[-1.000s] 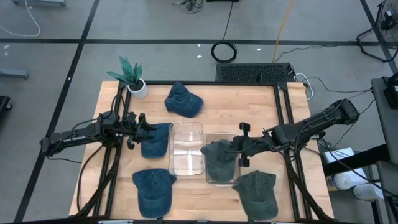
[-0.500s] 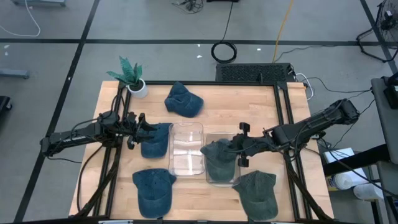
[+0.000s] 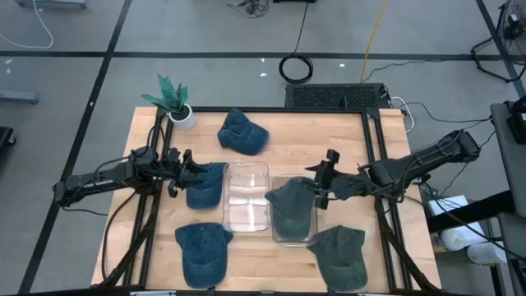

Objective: Pick & Place hat
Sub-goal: Put the top gray cap into the right transparent bin

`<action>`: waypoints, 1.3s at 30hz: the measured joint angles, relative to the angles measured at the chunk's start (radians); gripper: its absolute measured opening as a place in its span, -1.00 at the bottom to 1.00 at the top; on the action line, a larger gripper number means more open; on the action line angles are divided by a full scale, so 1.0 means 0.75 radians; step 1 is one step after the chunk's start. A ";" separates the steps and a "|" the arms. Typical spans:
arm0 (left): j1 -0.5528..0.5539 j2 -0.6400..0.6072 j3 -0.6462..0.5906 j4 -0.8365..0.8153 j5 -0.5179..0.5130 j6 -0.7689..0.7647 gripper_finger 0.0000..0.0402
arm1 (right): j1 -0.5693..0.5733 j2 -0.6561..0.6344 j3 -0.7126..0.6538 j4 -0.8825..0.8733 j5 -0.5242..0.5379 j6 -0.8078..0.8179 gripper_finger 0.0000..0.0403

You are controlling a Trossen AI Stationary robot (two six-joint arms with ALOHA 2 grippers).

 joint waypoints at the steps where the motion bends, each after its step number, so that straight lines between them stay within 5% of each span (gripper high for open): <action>1: 0.000 0.000 0.000 0.001 -0.001 0.000 0.13 | -0.002 -0.001 0.000 0.039 0.004 -0.027 -0.13; 10: 0.000 0.000 0.000 0.000 -0.001 0.000 0.13 | -0.008 0.020 0.000 0.337 -0.217 -0.292 -0.16; 14: 0.000 0.000 0.000 0.000 -0.001 0.000 0.13 | -0.007 0.122 0.020 0.446 -0.359 -0.412 -0.32; 20: 0.000 0.000 0.000 0.000 -0.001 0.000 0.13 | -0.007 0.365 0.275 0.126 -0.362 -0.440 -0.94; 30: 0.000 0.000 0.000 0.000 0.000 0.000 0.13 | -0.019 0.583 0.417 0.020 -0.466 -0.444 -0.99; 39: 0.000 0.000 0.000 0.000 -0.001 0.000 0.13 | -0.106 0.629 0.408 -0.269 -0.461 -0.193 -1.00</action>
